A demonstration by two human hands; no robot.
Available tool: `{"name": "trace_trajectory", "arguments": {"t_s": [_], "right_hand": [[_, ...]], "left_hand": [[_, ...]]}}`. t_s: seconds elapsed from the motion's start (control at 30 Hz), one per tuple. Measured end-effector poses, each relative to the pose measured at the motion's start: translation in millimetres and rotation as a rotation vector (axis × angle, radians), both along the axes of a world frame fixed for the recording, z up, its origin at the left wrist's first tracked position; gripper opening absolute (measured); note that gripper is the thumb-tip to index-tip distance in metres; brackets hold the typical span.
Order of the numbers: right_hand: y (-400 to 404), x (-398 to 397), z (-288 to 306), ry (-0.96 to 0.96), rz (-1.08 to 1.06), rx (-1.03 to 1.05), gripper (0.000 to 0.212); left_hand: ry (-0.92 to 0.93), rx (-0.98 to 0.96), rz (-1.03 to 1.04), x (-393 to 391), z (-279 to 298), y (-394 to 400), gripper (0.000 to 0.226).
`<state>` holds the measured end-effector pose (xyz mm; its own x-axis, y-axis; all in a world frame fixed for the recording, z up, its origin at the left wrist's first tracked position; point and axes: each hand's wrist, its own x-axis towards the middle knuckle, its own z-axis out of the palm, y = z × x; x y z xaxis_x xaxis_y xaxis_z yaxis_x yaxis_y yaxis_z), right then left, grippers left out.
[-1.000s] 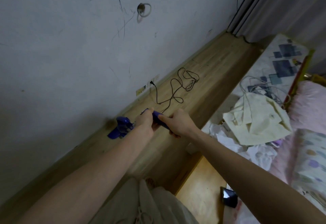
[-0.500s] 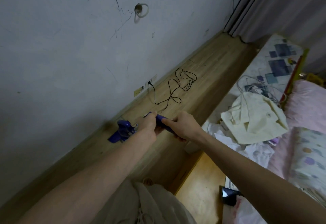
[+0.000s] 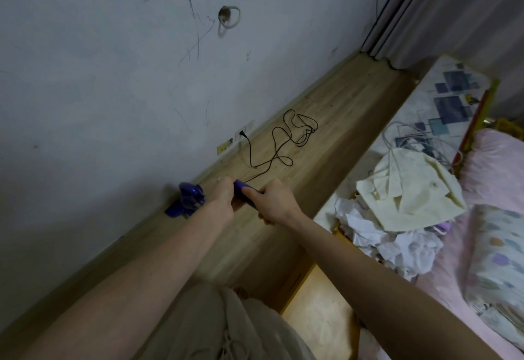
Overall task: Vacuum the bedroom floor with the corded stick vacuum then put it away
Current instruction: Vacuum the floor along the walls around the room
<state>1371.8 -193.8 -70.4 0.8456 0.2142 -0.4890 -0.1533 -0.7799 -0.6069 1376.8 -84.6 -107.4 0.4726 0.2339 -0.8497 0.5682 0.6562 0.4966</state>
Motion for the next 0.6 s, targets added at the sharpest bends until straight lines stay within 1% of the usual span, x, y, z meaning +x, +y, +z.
{"name": "trace_trajectory", "arguments": {"t_s": [0.07,0.17,0.27,0.33,0.5,0.6], "right_hand": [[0.9,2.6,4.1,0.012,0.021,-0.018,0.045],[-5.6,-1.9,6.4,0.032,0.067,-0.013,0.045],[-11.8,-3.1,9.6,0.009,0.095,-0.022,0.044],[-12.7,0.2,11.9,-0.010,0.105,-0.029,0.043],[-9.4,7.8,8.5,-0.019,0.092,-0.009,0.044],[-8.6,6.2,0.0,-0.004,0.069,0.021,0.045]], "left_hand": [[0.002,-0.007,-0.008,1.1,2.5,2.1,0.018],[0.012,-0.017,-0.029,-3.6,3.2,-1.1,0.022],[0.014,-0.029,-0.031,-8.0,4.7,-4.5,0.020],[0.018,-0.048,-0.020,-7.3,4.9,-2.6,0.023],[-0.021,-0.085,0.002,-3.1,0.4,4.0,0.021],[-0.038,-0.093,0.028,-4.0,-1.1,4.7,0.030]]}}
